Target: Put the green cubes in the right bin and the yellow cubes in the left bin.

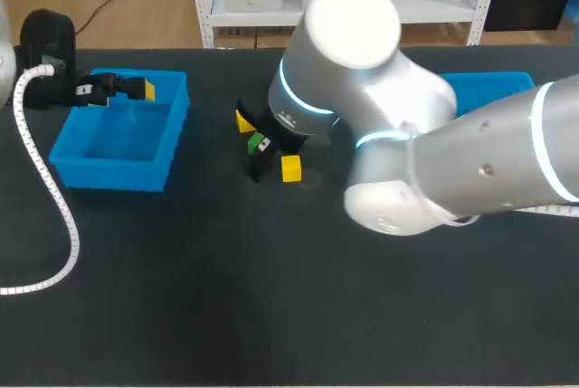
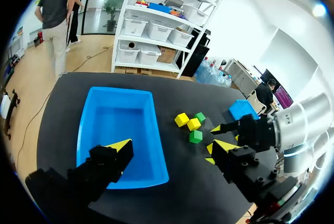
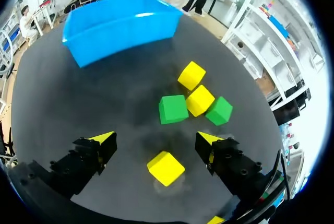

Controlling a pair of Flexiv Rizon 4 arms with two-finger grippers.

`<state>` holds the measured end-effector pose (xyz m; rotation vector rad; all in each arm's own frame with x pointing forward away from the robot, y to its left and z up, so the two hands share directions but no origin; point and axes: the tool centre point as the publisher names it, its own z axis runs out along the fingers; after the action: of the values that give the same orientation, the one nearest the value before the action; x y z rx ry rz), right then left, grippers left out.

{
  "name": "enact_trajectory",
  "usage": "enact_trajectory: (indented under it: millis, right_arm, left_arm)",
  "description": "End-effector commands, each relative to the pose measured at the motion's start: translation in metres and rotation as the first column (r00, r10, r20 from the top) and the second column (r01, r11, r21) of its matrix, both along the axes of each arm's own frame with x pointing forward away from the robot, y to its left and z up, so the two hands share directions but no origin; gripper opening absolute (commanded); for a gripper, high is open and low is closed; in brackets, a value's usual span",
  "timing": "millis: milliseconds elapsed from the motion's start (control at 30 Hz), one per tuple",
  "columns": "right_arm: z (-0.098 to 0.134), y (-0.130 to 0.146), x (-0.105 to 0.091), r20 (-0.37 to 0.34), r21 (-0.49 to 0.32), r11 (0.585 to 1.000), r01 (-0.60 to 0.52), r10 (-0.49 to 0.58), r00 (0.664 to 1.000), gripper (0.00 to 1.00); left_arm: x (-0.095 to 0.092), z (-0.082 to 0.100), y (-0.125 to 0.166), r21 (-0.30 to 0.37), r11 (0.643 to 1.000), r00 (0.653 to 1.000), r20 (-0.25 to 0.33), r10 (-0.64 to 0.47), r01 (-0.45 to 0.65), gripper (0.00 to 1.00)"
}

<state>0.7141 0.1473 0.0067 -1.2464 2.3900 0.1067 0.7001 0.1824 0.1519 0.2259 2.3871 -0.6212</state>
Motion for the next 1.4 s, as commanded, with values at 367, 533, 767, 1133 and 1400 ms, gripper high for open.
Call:
enact_trajectory:
  millis: [367,533,767,1133,1400]
  right_arm:
    - [-0.022,0.014,0.015,-0.015,-0.062,0.998,-0.021,0.020,1.000,1.00]
    - [-0.023,0.015,0.016,-0.002,-0.075,0.997,-0.035,0.035,0.999,1.00]
    - [-0.028,0.019,0.016,0.022,-0.097,0.993,-0.061,0.063,0.998,1.00]
    - [-0.035,0.022,0.019,0.072,-0.135,0.987,-0.088,0.099,0.993,1.00]
    - [-0.031,0.024,0.020,0.116,-0.135,0.987,-0.087,0.103,0.988,1.00]
  left_arm:
    - [0.000,-0.002,0.002,-0.009,1.000,1.000,0.006,-0.006,0.006,1.00]
    - [0.000,-0.002,0.002,-0.009,1.000,1.000,0.006,-0.006,0.006,1.00]
    - [0.000,-0.002,0.002,-0.009,1.000,1.000,0.006,-0.006,0.006,1.00]
    - [0.000,-0.002,0.002,-0.009,1.000,1.000,0.006,-0.006,0.006,1.00]
    - [0.000,-0.002,0.002,-0.009,1.000,1.000,0.006,-0.006,0.006,1.00]
